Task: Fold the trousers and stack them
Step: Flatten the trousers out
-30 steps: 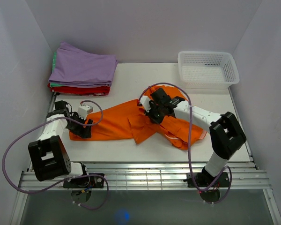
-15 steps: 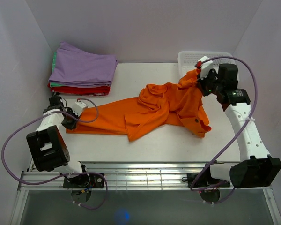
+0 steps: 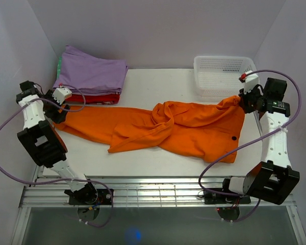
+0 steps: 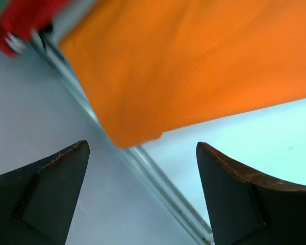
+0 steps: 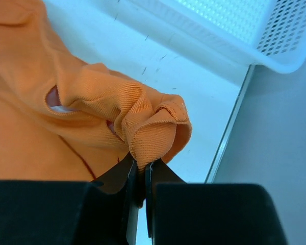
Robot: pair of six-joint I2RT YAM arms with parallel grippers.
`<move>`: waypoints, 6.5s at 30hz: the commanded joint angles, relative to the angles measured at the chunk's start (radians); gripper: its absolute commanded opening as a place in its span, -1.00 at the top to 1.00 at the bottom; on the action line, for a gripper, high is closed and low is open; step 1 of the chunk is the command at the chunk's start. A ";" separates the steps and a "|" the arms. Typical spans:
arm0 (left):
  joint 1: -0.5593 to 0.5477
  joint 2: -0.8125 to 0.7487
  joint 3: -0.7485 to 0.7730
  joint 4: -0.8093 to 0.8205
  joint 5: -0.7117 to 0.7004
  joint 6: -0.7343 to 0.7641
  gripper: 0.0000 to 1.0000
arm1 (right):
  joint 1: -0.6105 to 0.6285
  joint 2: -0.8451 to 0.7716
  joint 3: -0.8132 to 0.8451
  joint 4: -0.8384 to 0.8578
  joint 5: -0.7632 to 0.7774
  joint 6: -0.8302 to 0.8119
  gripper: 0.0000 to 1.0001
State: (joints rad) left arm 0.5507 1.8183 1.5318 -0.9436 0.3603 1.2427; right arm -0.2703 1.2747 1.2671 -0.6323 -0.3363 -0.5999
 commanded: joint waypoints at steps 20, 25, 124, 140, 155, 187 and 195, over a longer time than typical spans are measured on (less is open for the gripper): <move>-0.802 -0.341 -0.573 0.080 0.125 -0.394 -0.93 | -0.017 -0.046 -0.147 -0.003 -0.015 -0.156 0.85; -0.830 -0.353 -0.660 0.143 0.022 -0.422 -0.54 | -0.020 -0.060 -0.147 -0.001 -0.012 -0.159 0.85; 0.052 -0.019 -0.355 0.192 0.401 -0.225 -0.71 | -0.681 -0.258 -0.764 -0.033 -0.013 -1.137 -0.26; 0.216 -0.134 -0.099 -0.170 0.338 -0.082 1.00 | -0.682 0.009 -0.094 -0.374 -0.130 -1.009 0.84; 0.095 -0.211 -0.330 -0.134 0.405 -0.065 -0.61 | -0.583 0.090 -0.134 -0.297 -0.004 -0.839 0.85; -0.045 0.070 0.206 -0.460 -0.030 0.033 1.00 | -0.468 0.383 0.258 -0.469 0.235 -0.737 0.84; -0.020 -0.053 -0.019 -0.448 -0.142 0.225 0.38 | -0.446 0.200 -0.125 -0.520 0.403 -1.084 0.83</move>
State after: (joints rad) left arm 0.4889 1.8256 1.5772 -1.3334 0.3370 1.3323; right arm -0.7002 1.5902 1.2903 -1.1641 -0.1081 -1.4792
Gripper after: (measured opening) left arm 0.208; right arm 0.088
